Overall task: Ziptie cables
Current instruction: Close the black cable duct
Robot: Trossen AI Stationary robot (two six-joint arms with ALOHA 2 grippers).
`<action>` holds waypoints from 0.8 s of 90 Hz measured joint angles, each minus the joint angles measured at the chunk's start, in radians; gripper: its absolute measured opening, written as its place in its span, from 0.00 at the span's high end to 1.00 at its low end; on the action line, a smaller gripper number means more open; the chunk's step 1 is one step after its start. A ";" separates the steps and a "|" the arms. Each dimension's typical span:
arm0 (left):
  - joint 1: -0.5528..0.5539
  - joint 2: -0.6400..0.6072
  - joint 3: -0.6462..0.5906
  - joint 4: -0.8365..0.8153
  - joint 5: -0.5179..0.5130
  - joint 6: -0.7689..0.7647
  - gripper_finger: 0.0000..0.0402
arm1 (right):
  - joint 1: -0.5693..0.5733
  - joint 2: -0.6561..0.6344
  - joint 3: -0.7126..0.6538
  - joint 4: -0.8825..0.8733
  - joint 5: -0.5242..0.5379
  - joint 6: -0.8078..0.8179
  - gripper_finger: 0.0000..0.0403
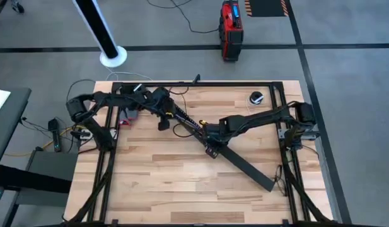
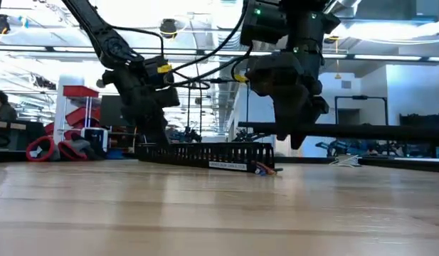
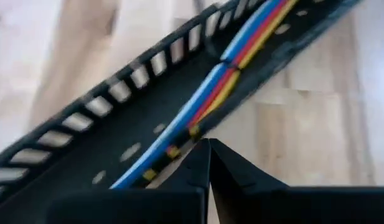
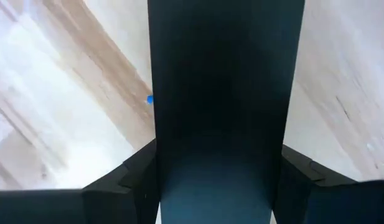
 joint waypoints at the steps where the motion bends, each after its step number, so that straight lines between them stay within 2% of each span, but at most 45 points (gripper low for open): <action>1: 0.004 0.000 0.000 0.001 -0.001 0.000 1.00 | 0.000 0.000 0.000 0.000 -0.001 0.002 0.50; 17: 0.052 0.000 0.000 0.018 0.005 -0.022 1.00 | 0.018 0.000 0.001 -0.003 -0.013 0.075 0.50; 40: 0.048 0.000 0.000 0.018 0.026 -0.055 1.00 | 0.050 0.000 0.000 0.013 0.000 0.227 0.50; 57: 0.044 0.000 0.000 0.020 0.125 -0.064 1.00 | 0.054 0.000 -0.036 0.055 0.006 0.294 0.50; 72: 0.045 0.000 0.000 0.038 0.166 -0.065 1.00 | 0.053 0.000 -0.054 0.099 0.020 0.319 0.50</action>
